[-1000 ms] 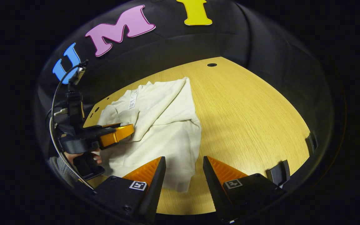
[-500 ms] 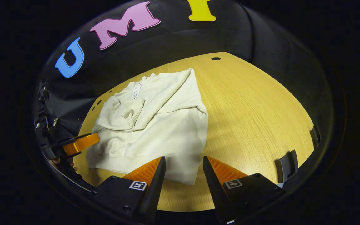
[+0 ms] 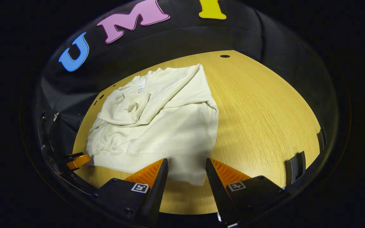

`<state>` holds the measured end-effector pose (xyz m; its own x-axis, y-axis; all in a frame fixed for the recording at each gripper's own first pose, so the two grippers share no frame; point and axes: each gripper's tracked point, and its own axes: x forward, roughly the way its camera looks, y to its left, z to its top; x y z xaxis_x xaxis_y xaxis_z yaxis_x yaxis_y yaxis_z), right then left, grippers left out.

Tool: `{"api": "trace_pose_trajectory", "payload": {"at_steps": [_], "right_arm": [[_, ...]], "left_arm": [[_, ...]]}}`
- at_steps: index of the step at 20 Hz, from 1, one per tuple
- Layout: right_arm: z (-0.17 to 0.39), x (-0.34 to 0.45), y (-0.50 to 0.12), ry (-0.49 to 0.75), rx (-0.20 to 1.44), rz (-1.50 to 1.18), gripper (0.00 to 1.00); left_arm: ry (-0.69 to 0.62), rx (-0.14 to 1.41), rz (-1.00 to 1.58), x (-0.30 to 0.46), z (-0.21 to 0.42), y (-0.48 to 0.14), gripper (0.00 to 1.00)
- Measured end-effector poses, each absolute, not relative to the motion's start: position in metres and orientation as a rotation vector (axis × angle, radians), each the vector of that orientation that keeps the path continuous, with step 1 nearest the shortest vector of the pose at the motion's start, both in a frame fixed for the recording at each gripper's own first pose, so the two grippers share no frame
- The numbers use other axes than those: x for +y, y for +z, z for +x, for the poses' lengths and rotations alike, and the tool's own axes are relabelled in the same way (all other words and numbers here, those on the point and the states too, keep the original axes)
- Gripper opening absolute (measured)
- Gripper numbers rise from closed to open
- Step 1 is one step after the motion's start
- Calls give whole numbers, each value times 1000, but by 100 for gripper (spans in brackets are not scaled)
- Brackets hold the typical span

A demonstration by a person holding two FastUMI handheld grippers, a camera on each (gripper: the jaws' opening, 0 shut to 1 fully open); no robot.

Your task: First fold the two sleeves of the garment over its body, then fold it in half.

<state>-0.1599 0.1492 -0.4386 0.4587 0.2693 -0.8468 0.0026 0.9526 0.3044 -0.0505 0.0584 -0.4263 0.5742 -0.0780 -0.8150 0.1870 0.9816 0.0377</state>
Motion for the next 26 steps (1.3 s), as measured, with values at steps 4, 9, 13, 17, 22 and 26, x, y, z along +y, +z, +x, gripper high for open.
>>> {"api": "trace_pose_trajectory", "payload": {"at_steps": [4, 9, 13, 17, 22, 26], "right_arm": [[-162, 151, -448, 165, 1109, 275, 74], [-160, 157, -455, 180, 1130, 236, 74], [-162, 149, -457, 152, 1148, 181, 75], [-162, 139, -465, 92, 1183, 181, 74], [-154, 148, -470, 100, 1149, 51, 70], [-155, 154, -469, 62, 1082, 94, 57]], "left_arm": [[-156, 1001, 136, 61, -55, -442, 75], [-106, 1001, 145, 70, -52, -439, 75], [-85, 1018, 127, 75, -54, -442, 77], [-117, 1045, 107, 67, -52, -449, 85], [-158, 1043, 118, 61, -50, -451, 78], [-199, 993, 135, 47, -51, -451, 30]]}}
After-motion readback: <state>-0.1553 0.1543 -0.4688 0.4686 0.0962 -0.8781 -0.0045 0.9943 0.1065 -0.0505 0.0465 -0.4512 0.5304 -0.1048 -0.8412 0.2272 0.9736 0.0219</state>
